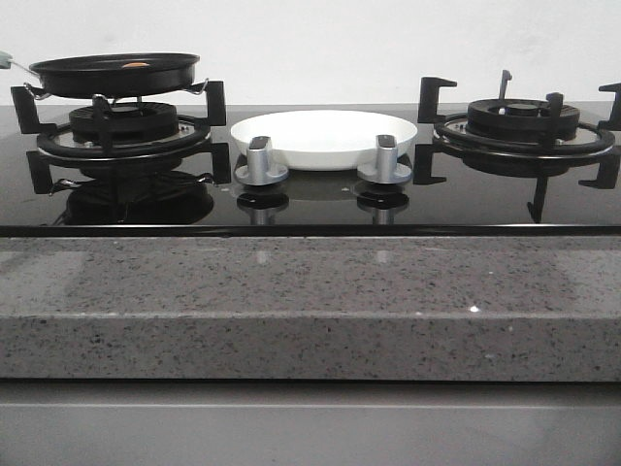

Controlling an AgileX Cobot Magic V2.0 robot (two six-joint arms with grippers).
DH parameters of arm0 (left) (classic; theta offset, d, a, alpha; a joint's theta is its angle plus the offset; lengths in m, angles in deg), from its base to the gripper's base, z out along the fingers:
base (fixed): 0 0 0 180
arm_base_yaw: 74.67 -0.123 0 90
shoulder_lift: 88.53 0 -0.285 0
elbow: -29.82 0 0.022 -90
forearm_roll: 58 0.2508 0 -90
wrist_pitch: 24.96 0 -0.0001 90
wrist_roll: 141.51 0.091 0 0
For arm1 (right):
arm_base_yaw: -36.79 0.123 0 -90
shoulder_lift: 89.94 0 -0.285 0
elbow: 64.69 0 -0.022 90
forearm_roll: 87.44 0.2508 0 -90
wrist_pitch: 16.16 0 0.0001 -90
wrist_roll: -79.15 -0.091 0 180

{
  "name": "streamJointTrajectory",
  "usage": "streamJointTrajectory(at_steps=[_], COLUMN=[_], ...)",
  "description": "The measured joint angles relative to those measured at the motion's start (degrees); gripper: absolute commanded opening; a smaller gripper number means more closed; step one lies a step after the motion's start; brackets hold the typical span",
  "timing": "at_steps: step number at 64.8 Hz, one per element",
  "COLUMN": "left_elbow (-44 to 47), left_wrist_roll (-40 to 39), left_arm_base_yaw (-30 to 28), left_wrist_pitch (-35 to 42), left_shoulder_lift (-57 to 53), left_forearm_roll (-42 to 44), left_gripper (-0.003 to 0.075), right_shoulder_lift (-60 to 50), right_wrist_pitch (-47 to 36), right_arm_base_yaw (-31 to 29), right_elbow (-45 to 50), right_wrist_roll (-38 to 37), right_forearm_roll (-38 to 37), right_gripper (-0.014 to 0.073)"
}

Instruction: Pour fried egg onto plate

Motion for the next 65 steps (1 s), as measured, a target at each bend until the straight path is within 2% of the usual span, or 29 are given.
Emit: streamJointTrajectory(at_steps=[10,15,25,28,45,51,65], left_elbow=[-0.7,-3.4,-13.2,-19.0,-38.4,-41.2,-41.6], left_wrist_roll=[0.0,0.0,0.0,-0.1,1.9,2.9,3.2], left_arm_base_yaw=[0.0,0.0,0.0,0.0,0.0,0.0,0.0], left_wrist_pitch=[-0.6,-2.4,-8.6,-12.7,-30.1,-32.5,-33.7], left_shoulder_lift=[0.0,0.0,0.4,1.9,15.8,20.2,27.1], left_forearm_roll=[0.0,0.0,0.0,0.0,0.0,0.0,0.0], left_gripper=[-0.0019,-0.0019,-0.0019,-0.0019,-0.0019,-0.0019,-0.0019], right_shoulder_lift=[0.0,0.0,0.0,0.6,13.2,17.8,23.3], right_wrist_pitch=[-2.6,-1.1,5.5,8.8,22.9,24.4,24.7], right_arm_base_yaw=[0.0,0.0,0.0,0.0,0.0,0.0,0.0], right_elbow=[0.0,-1.7,-11.3,-15.6,-35.7,-38.6,-39.1], right_wrist_roll=[0.0,0.0,0.0,0.0,0.0,0.0,0.0], right_forearm_roll=[0.0,0.0,0.0,0.0,0.0,0.0,0.0], right_gripper=[-0.0068,-0.0068,-0.0068,-0.0068,-0.0068,-0.0068,-0.0068])
